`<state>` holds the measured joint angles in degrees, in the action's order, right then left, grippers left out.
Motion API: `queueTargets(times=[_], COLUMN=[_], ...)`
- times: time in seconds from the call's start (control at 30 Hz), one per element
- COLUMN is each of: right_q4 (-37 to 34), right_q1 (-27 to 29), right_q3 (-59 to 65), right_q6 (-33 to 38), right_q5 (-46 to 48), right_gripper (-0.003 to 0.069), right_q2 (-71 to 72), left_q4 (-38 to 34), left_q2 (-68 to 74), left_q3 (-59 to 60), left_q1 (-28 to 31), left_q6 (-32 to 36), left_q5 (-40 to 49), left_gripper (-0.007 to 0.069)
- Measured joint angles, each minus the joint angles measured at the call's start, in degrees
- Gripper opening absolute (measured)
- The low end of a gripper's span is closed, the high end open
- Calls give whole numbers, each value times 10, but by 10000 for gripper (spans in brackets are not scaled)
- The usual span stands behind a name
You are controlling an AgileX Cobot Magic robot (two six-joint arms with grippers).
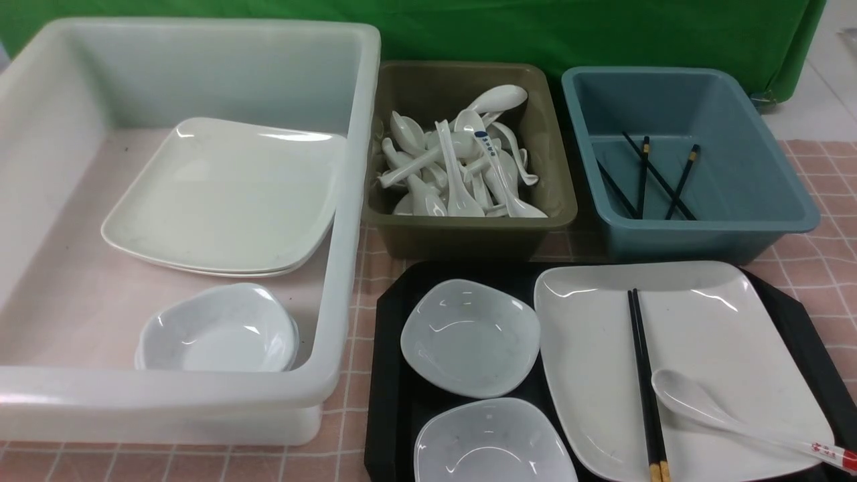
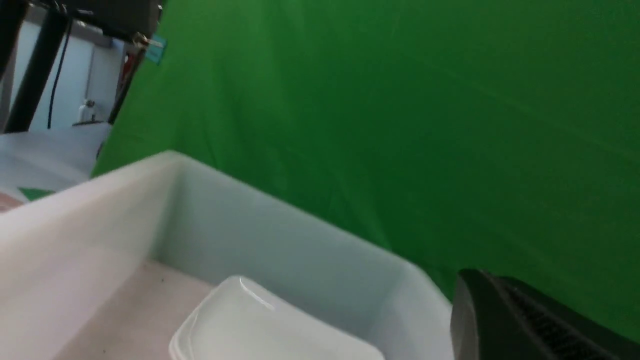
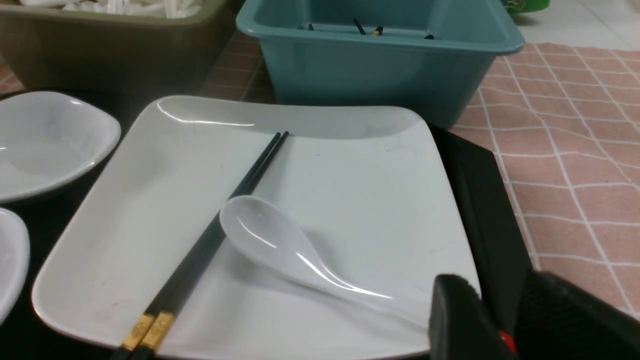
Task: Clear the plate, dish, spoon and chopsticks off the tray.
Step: Use the right arm to grab a soup spoon from the plate
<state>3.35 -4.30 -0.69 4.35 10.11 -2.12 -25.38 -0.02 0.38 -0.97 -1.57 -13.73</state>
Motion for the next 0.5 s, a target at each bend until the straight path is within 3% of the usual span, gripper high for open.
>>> queueTargets(times=[0.17, 0.23, 0.27, 0.37, 0.5], right_q4=[-26, -57, -78, -90, -95], right_q1=[0, 0, 0, 0, 0], right_q3=[3, 5, 5, 5, 5], right_q6=[-26, -74, -133, -223, -261], right_q5=[-23, -54, -93, -154, -203], right_gripper=[246, 246, 246, 246, 246], right_q2=[0, 0, 0, 0, 0], left_q4=[0, 13, 29, 90, 167], left_q2=[0, 0, -1, 13, 103], left_q3=[0, -2, -21, -106, -279], left_q1=[0, 0, 0, 0, 0], left_q6=[-66, -120, -167, -202, -216], left_q5=[-100, -147, -152, -91, 118], left_gripper=[5, 5, 5, 5, 5])
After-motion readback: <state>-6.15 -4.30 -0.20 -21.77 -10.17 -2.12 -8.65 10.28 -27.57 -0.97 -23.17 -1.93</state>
